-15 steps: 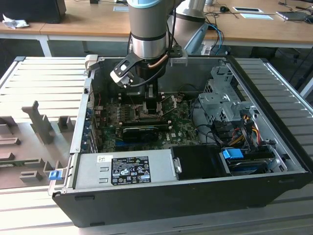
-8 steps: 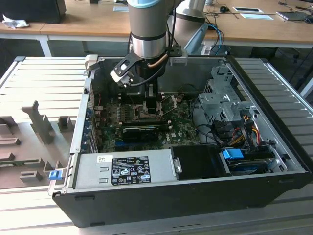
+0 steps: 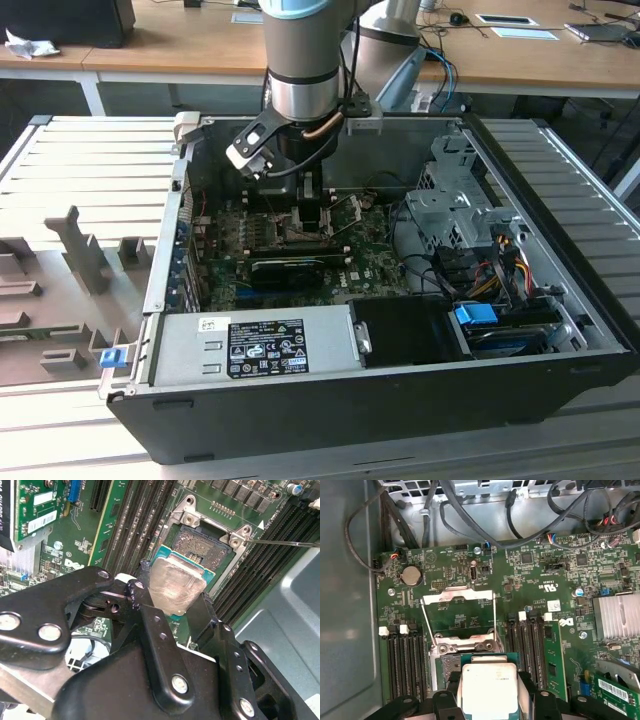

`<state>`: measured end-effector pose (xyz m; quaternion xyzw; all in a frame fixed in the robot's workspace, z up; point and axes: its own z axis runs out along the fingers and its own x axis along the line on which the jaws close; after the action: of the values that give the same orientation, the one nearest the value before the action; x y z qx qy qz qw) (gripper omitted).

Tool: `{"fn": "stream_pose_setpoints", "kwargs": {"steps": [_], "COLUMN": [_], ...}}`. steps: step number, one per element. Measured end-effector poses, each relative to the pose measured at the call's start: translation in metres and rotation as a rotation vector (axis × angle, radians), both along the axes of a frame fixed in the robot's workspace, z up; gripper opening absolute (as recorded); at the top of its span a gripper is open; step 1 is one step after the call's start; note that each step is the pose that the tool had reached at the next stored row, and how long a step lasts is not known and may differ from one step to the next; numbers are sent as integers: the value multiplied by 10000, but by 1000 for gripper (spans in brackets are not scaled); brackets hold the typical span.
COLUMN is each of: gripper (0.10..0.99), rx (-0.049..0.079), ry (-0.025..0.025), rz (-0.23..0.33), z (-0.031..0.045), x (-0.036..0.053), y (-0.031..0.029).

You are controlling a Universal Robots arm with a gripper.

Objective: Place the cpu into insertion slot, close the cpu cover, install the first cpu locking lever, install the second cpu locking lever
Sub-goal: 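Place the cpu into insertion slot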

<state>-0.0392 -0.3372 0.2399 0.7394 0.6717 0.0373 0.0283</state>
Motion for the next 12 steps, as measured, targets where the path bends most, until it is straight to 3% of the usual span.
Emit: {"fn": "stream_pose_setpoints", "kwargs": {"steps": [12], "gripper": [533], "rx": [5], "ry": [0], "rz": [295], "z": [-37], "x": [-55], "y": [44]}}
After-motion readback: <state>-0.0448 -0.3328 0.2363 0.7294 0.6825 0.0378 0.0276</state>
